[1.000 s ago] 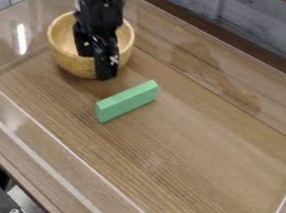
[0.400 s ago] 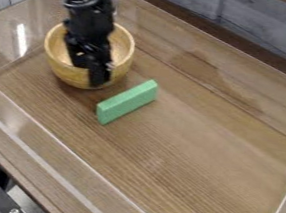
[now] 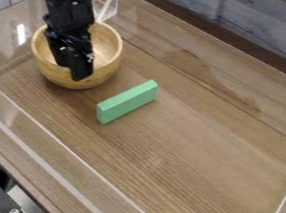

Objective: Move green object from inside the wooden bowl to the table next to it

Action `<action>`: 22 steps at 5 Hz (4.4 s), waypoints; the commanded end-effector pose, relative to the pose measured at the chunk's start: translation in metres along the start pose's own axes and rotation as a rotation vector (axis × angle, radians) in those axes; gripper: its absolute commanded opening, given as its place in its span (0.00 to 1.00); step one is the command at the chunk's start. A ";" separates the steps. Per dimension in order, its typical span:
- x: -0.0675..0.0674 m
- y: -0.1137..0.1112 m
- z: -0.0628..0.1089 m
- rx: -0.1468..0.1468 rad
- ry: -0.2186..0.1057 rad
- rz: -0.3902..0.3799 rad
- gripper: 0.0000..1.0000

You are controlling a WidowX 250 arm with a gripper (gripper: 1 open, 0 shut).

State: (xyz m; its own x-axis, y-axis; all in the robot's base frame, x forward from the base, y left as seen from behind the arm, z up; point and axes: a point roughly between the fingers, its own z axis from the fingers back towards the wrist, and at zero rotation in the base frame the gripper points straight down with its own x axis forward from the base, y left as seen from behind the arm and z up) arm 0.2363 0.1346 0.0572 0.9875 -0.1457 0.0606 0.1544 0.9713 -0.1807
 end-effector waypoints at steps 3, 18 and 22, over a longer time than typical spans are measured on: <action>0.007 0.039 0.016 0.033 -0.061 0.071 1.00; 0.013 0.067 0.014 -0.193 -0.092 -0.012 1.00; 0.039 0.023 0.019 -0.203 -0.104 0.053 1.00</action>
State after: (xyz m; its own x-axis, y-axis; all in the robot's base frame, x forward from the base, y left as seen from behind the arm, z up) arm 0.2730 0.1488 0.0517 0.9941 -0.0641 0.0876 0.0959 0.8970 -0.4314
